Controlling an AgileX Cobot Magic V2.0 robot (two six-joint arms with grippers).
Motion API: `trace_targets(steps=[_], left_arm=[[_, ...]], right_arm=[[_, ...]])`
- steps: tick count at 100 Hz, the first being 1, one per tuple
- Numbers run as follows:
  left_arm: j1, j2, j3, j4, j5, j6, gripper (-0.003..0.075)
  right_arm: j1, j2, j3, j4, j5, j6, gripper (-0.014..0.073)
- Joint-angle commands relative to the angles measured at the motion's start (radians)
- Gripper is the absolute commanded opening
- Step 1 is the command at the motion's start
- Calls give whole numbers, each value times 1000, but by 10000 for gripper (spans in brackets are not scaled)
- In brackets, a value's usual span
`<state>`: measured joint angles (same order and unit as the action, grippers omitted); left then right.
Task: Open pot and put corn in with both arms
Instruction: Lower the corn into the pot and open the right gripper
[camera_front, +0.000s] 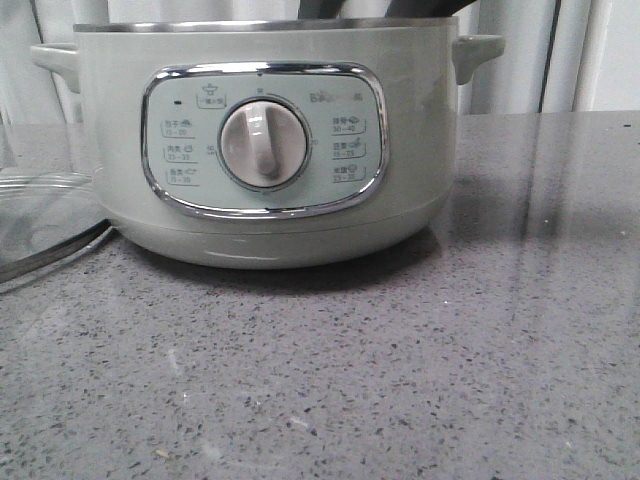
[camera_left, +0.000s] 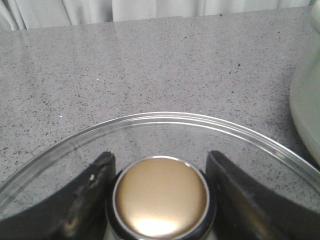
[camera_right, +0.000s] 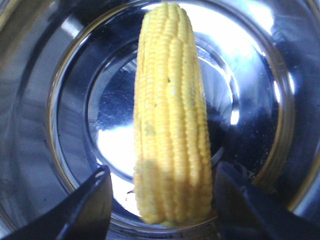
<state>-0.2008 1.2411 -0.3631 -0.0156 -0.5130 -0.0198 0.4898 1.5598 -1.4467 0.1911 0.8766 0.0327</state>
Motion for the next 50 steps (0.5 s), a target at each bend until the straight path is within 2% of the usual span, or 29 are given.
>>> trace_targets(steps=[1,15,50], left_arm=[[-11,-26,-34,0,-142,-17,342],[-11,-27,-34,0,-142,-17,411],[-11,-84,-34,0,-142,-17,407]], right_arm=[[1,-37,-37,8,-51,-9,389],[1,-37,-37,8,-51,-9,389],[1,-37,-37,8,-58,-9,386]])
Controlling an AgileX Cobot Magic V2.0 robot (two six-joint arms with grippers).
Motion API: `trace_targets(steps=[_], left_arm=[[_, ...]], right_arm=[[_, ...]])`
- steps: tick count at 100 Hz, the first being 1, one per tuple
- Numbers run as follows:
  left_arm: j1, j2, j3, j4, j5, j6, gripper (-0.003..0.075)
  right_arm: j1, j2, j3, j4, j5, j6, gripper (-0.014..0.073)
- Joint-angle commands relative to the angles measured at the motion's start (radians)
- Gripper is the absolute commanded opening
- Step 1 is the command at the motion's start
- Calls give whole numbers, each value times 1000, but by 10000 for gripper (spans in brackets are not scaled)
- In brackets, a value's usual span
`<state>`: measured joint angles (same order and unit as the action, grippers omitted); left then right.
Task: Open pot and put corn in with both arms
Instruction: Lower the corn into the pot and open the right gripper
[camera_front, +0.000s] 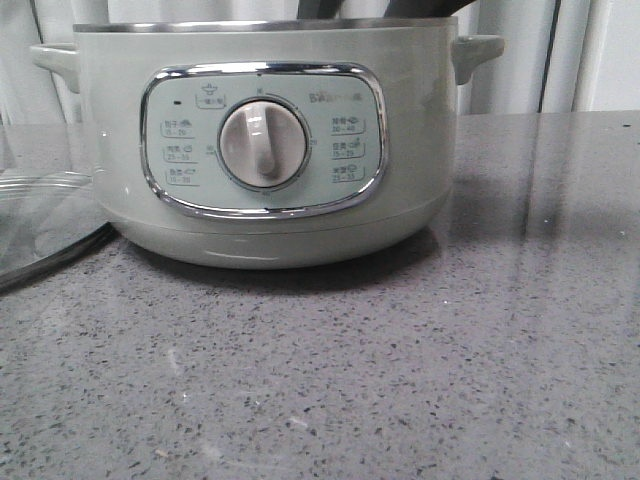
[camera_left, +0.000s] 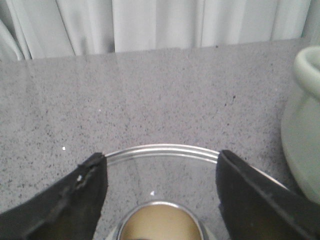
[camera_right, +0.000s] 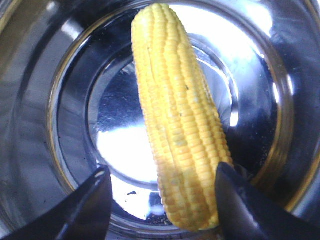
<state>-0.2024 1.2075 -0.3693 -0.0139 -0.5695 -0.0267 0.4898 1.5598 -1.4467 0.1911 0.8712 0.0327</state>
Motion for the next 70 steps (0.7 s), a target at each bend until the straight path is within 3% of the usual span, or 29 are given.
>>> trace_targets(steps=[1,16,45,53,70], left_arm=[[-10,-58,-28,-2,-85,-10,407],[-10,-155,-28,-2,-78,-10,348],[-10,-415,-28,-2,55,-10,45],[-10,-492,-28,-2,80,-10,-21],[-10,-648,-28,-2,147,-10,-20]], right_arm=[[1,-37,-37,8,-52,-9,385],[1,-44,-37,3,-41,-9,354],[1,-123,-37,-57,-26,-9,-71],[1,-156,-34,-86,-9,-9,-64],[1,-258,8,-122,-41,-9,-64]])
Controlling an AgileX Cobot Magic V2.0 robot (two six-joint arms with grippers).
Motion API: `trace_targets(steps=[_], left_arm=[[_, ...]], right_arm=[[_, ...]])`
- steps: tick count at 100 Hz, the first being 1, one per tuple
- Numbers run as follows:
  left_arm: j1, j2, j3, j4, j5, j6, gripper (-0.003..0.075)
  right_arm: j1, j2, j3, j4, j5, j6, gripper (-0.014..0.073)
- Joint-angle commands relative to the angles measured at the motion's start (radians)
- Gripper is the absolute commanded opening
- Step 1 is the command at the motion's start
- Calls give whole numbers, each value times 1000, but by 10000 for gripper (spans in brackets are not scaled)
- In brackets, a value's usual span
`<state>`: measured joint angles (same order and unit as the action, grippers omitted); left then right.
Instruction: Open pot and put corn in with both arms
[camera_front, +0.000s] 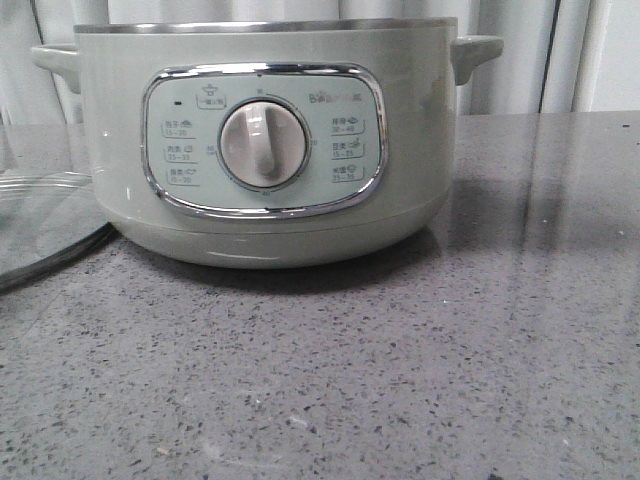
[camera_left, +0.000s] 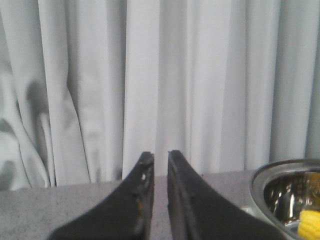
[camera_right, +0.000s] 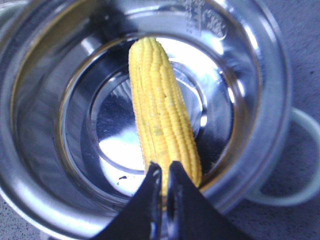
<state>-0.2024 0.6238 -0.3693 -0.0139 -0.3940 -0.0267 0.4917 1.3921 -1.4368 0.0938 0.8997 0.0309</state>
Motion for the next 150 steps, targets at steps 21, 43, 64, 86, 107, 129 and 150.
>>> trace_targets(steps=[21,43,64,86,107,129,150], left_arm=[[-10,-227,-28,-2,116,-10,-20],[-10,-381,-28,-2,318,-10,-20],[-10,-488,-26,-11,488,-10,-20],[-10,-560,-26,-11,554,-10,-20],[-10,-563,-26,-11,552,-10,-20],[-10,-563,-26,-11,551,-10,-20],[-10,-563,-22,-11,551,-10,-20]], right_arm=[[0,-284,179,-99,-227,-7,-64],[0,-563,482,-158,-445,-7,-64],[-2,-859,752,-228,-606,-7,-64],[-2,-1148,923,-382,-623,-7,-64],[-2,-1369,966,-384,-603,-7,-64],[-2,-1420,966,-384,-602,-7,-64],[-2,-1420,966,-384,-602,-7,-64]])
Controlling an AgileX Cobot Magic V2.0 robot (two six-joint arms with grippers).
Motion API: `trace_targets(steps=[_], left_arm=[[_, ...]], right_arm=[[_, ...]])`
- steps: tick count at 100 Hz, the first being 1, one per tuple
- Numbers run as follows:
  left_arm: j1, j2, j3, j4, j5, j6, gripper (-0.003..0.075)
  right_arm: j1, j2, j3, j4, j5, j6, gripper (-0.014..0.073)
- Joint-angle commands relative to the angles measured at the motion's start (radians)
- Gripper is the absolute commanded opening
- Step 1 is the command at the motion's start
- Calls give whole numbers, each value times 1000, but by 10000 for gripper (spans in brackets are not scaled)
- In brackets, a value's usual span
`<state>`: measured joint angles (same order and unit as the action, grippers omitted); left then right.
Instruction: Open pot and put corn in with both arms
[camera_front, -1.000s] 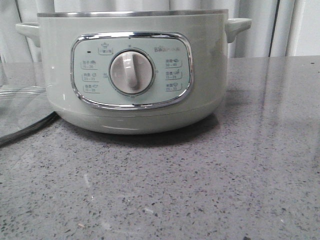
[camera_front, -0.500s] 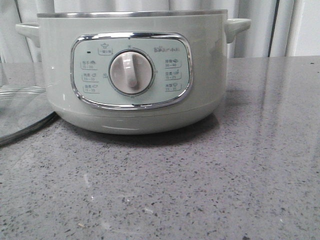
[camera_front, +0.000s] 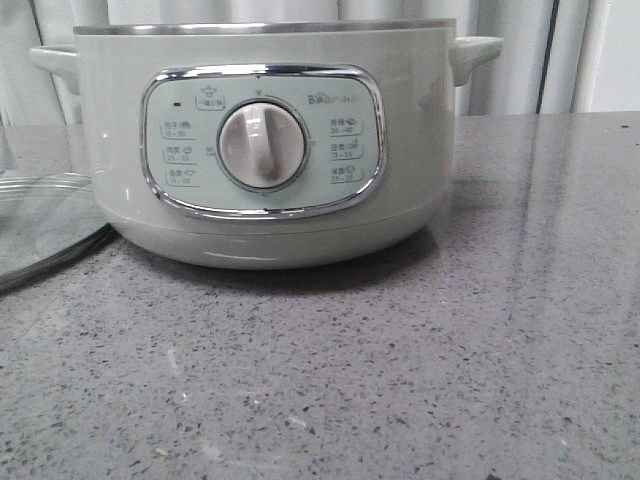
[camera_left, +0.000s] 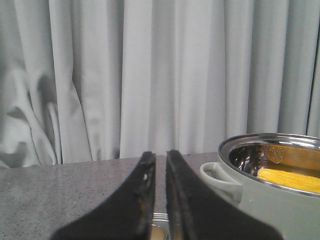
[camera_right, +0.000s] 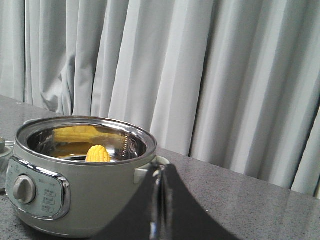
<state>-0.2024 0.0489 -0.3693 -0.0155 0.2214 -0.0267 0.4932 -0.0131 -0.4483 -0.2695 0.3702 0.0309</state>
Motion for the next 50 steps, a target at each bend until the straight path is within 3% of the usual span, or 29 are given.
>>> trace_targets(steps=[1,19,38,50], left_arm=[[-10,12,-22,-9,-68,-10,-20],[6,11,71,-9,-129,-10,-20],[156,-47,219,-17,-145,-10,-20],[200,-84,337,-77,-166,-10,-20]], right_arm=[[-4,-15,-22,-21,-72,-7,-64],[-4,-15,-22,-21,-72,-7,-64],[-4,-15,-22,-21,-72,-7,-64],[-4,-15,-22,-21,-72,-7,-64]])
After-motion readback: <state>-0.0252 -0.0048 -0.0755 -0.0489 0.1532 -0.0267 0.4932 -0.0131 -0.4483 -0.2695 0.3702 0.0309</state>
